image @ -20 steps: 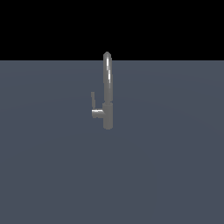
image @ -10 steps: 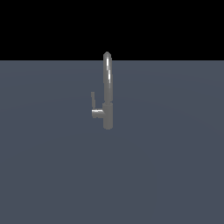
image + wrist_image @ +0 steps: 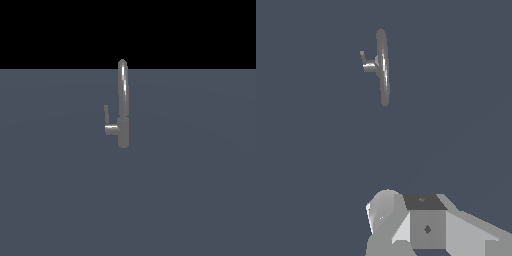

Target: Turn on the faucet by rotating a designated handle.

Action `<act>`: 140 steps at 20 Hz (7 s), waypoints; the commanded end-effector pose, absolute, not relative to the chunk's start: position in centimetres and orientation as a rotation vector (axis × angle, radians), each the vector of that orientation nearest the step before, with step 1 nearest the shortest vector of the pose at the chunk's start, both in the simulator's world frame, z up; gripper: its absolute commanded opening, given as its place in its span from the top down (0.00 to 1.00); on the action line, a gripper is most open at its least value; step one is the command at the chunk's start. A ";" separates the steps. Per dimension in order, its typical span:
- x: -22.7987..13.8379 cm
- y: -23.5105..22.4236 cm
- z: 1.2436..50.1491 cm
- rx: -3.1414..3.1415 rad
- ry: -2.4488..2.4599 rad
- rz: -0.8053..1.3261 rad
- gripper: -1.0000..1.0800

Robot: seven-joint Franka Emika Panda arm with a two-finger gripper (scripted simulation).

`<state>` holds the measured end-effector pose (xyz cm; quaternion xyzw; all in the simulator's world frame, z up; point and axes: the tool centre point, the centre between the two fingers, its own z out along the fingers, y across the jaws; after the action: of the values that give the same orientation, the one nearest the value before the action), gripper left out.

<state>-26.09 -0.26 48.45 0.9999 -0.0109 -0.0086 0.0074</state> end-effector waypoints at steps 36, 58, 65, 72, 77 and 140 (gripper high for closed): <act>-17.6 18.7 56.0 2.531 -1.115 0.905 1.00; 0.2 16.6 31.2 2.031 -1.551 0.908 1.00; 3.0 11.5 22.1 1.895 -1.670 0.839 1.00; 3.7 8.0 16.9 1.814 -1.739 0.792 1.00; 3.8 7.2 15.8 1.796 -1.754 0.781 1.00; -6.4 6.8 5.6 1.797 -1.754 0.783 1.00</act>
<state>-5.13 8.07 8.04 0.6638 -0.6469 0.2955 0.2314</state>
